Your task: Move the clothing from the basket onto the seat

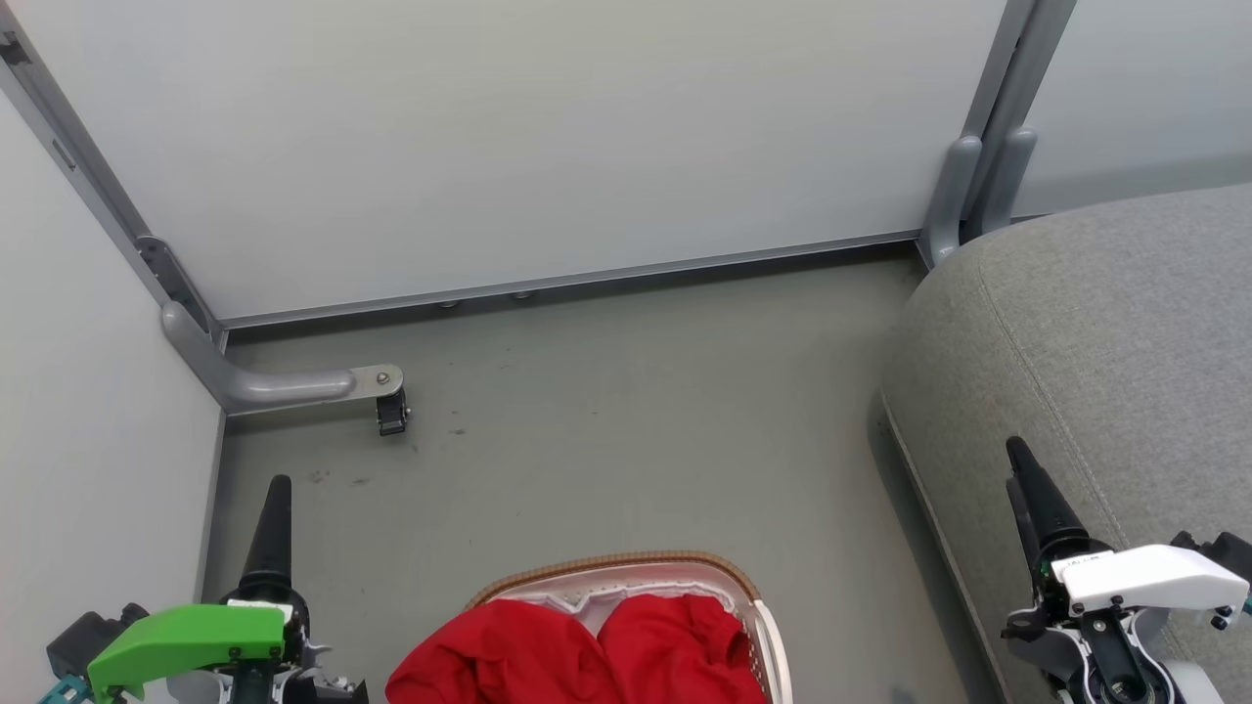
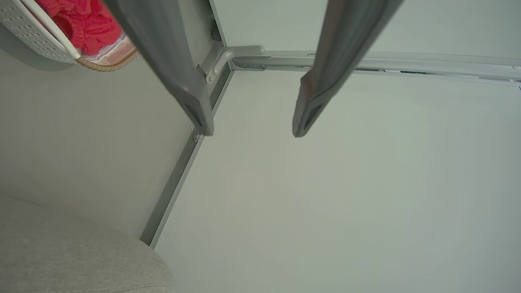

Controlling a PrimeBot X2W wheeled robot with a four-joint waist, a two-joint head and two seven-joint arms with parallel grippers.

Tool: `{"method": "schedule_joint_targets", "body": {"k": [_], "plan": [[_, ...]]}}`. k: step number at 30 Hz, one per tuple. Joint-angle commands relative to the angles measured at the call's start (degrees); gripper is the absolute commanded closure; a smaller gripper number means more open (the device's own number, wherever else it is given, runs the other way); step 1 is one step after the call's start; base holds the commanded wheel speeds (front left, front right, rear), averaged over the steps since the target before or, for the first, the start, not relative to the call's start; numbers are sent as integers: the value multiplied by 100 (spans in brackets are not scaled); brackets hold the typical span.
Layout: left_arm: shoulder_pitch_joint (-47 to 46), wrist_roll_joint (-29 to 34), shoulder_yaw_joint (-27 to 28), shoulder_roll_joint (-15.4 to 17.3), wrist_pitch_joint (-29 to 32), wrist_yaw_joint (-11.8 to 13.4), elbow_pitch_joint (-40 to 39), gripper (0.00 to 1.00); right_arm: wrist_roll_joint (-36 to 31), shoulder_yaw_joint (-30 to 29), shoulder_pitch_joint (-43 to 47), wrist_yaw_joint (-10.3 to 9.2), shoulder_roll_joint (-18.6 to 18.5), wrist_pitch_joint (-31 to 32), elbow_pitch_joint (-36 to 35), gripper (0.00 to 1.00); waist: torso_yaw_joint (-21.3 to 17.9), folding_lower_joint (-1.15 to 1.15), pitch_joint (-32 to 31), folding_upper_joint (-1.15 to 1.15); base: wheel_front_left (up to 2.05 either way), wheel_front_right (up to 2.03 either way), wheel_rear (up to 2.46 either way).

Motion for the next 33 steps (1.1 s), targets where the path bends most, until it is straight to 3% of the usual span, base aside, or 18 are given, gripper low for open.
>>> {"method": "schedule_joint_targets", "body": {"k": [1,10,33], "plan": [[-188,335,-14,51,-68,-5,-72,0,-256,39,-172,1,-81,-75,-112,0,1,0,3,0,0,0,0],[-156,1547,-196,78,-285,-8,-109,0,-1274,179,-227,1,-154,-292,-120,0,6,0,13,0,0,0,0],[-78,3626,-501,177,-745,-3,70,0,-3246,676,-207,2,-342,-755,22,0,15,0,-11,0,0,0,0]]}}
